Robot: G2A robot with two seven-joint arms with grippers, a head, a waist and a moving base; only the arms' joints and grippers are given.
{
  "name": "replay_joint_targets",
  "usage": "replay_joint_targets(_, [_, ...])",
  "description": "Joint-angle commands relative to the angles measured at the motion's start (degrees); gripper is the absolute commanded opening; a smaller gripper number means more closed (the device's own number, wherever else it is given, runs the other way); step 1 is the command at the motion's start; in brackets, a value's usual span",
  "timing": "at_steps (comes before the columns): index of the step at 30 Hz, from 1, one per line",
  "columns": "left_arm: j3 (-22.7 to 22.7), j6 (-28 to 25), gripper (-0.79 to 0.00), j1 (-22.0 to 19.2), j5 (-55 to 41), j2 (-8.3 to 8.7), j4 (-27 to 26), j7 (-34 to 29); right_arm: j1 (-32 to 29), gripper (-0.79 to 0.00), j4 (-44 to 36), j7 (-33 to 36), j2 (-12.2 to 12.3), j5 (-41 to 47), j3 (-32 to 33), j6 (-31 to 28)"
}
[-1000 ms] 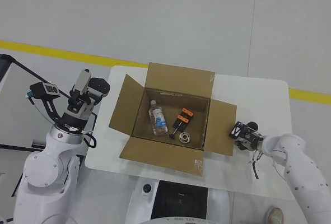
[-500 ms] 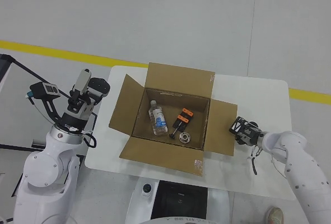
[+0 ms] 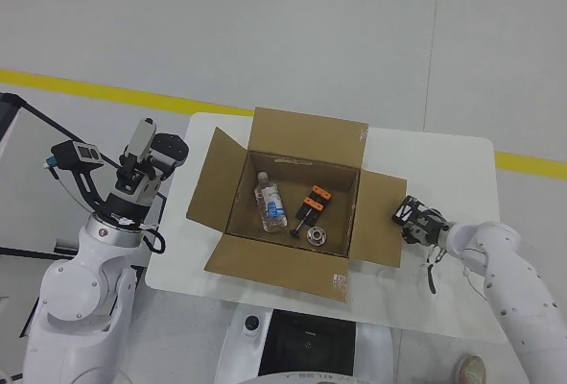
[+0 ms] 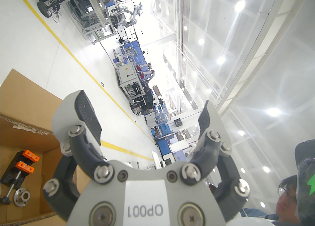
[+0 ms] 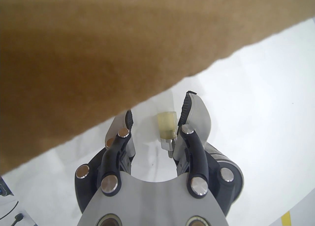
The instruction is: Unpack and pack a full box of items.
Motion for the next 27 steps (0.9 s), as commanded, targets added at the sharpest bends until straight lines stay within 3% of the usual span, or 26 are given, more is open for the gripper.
replay_joint_targets(1, [0.0, 0.0, 0.0, 0.0, 0.0, 0.0, 0.0, 0.0, -0.1, -0.422, -0.3, 0.4, 0.1, 1.0, 0.4, -0.6])
replay_joint_targets(10, [0.0, 0.0, 0.0, 0.0, 0.0, 0.0, 0.0, 0.0, -4.2, -0.403, -8.6, 0.6, 1.1, 5.8, 4.7, -3.2])
replay_joint_targets(27, [0.0, 0.0, 0.0, 0.0, 0.0, 0.0, 0.0, 0.0, -4.2, -0.403, -8.6, 0.6, 1.1, 5.8, 4.7, -3.2])
